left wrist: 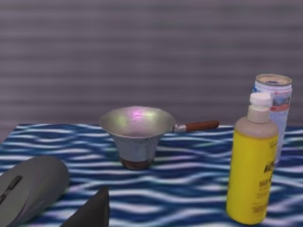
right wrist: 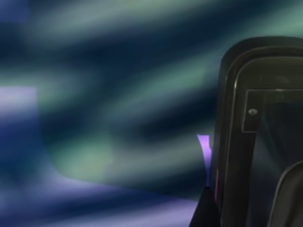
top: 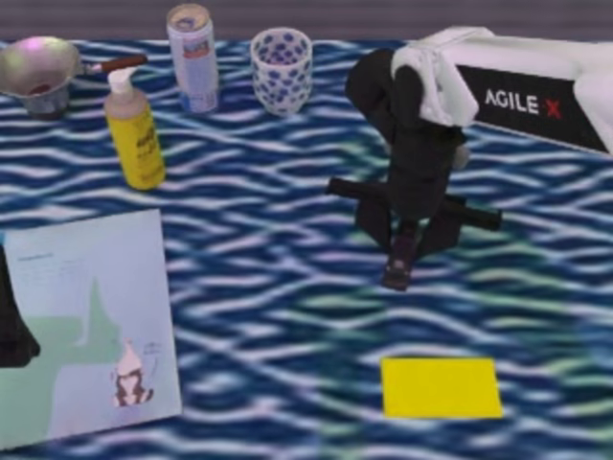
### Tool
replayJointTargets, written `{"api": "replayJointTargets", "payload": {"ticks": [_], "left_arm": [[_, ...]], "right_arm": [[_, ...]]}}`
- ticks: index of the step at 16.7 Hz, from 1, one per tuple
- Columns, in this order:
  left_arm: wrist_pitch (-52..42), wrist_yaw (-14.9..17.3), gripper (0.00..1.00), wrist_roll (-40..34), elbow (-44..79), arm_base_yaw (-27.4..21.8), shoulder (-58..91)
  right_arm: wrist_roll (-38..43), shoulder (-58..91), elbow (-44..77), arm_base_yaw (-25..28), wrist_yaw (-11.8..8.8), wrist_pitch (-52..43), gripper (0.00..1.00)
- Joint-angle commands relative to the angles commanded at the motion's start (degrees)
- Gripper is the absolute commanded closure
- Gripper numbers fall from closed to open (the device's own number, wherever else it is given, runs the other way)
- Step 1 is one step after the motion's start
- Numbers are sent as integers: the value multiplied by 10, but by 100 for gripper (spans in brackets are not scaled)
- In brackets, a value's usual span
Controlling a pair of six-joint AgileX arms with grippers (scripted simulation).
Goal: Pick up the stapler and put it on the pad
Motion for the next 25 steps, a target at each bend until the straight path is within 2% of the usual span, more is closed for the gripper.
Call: {"api": "replayJointTargets", "payload": {"ticks": [10,18,25], "left_arm": [[0,0,0,0,0,0,0],[0,0,0,0,0,0,0],[0,0,0,0,0,0,0]], "right_arm": [[1,-2,10,-1,0,-9,100],[0,-29,158,2,0,-191,100],[7,-33,169,1,-1,-203,100]]}}
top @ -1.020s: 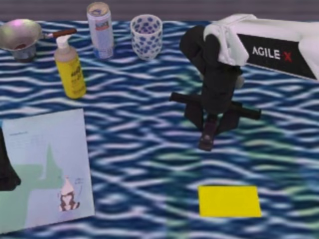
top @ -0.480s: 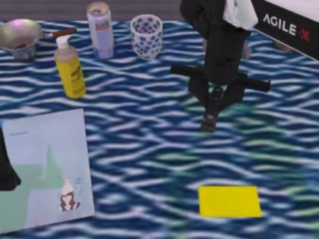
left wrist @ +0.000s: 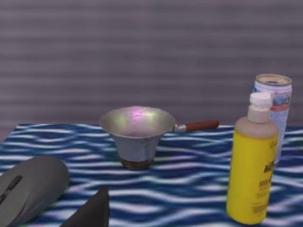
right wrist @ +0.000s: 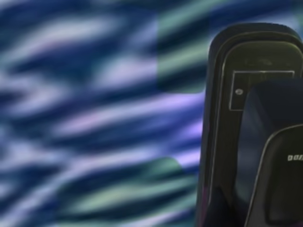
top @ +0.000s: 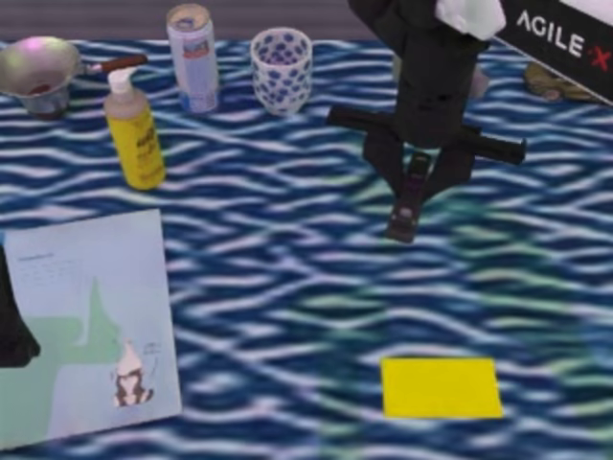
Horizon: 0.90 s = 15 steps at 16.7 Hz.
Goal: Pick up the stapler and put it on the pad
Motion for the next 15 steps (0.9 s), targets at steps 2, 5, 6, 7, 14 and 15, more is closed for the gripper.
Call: {"api": "replayJointTargets", "payload": {"ticks": [2,5,6,7,14,15], "left_arm": [[0,0,0,0,0,0,0],[0,0,0,0,0,0,0],[0,0,0,0,0,0,0],[0,0,0,0,0,0,0],[0,0,0,0,0,0,0],[0,0,0,0,0,0,0]], "right_arm": [[31,-10,-14,5,-1,2,100],[123,-44,-58,18,-5,10,100],[166,-58,-78,23,-6,14,100],[214,-74,-101,28,-8,18,100],[608,-207,-290,69,-21,52,100],[655,-226,-316,75,-22,58,100]]}}
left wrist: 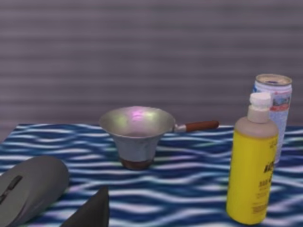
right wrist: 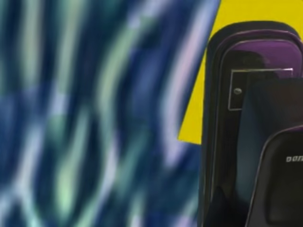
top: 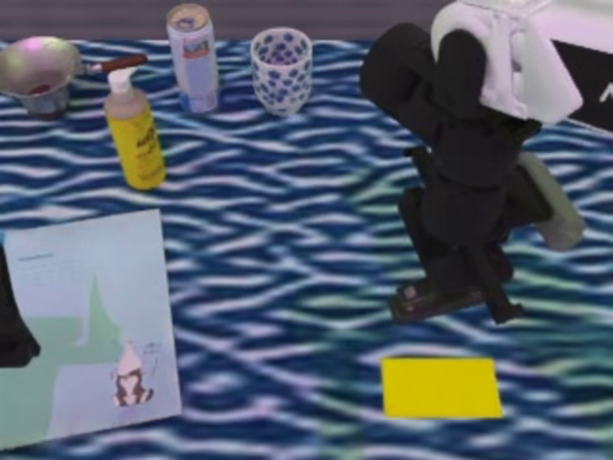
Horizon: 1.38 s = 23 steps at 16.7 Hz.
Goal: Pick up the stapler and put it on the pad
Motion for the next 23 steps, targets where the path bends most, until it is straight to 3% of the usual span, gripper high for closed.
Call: {"api": "replayJointTargets", "payload": {"ticks": [3,6,13,23], "left_arm": [[0,0,0,0,0,0,0],[0,0,0,0,0,0,0],[0,0,0,0,0,0,0],[0,0,0,0,0,0,0]], "right_arm": [[102,-52,-63,12,-4,18,100],[150,-84,-97,18,-5,31,100],[152,-82,-106,16,-5,40,100],[159,-26,-258,24,-5,252,100]]}}
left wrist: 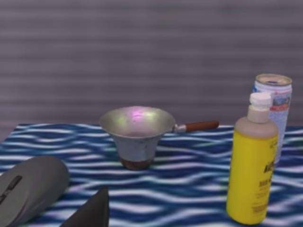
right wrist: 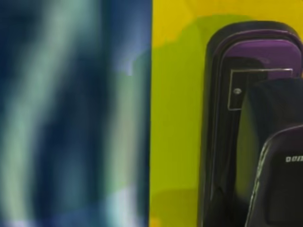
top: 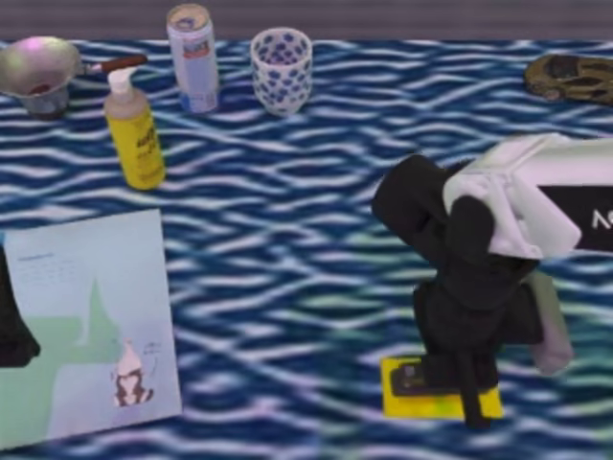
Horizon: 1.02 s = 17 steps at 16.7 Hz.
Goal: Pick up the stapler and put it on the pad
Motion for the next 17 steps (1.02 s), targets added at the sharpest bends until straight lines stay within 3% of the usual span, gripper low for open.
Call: {"api": "replayJointTargets", "payload": {"ticks": [4,17], "left_arm": [[0,0,0,0,0,0,0],[0,0,0,0,0,0,0]], "right_arm": [[0,1,-2,0,0,2,100],[0,1,-2,0,0,2,2]]}}
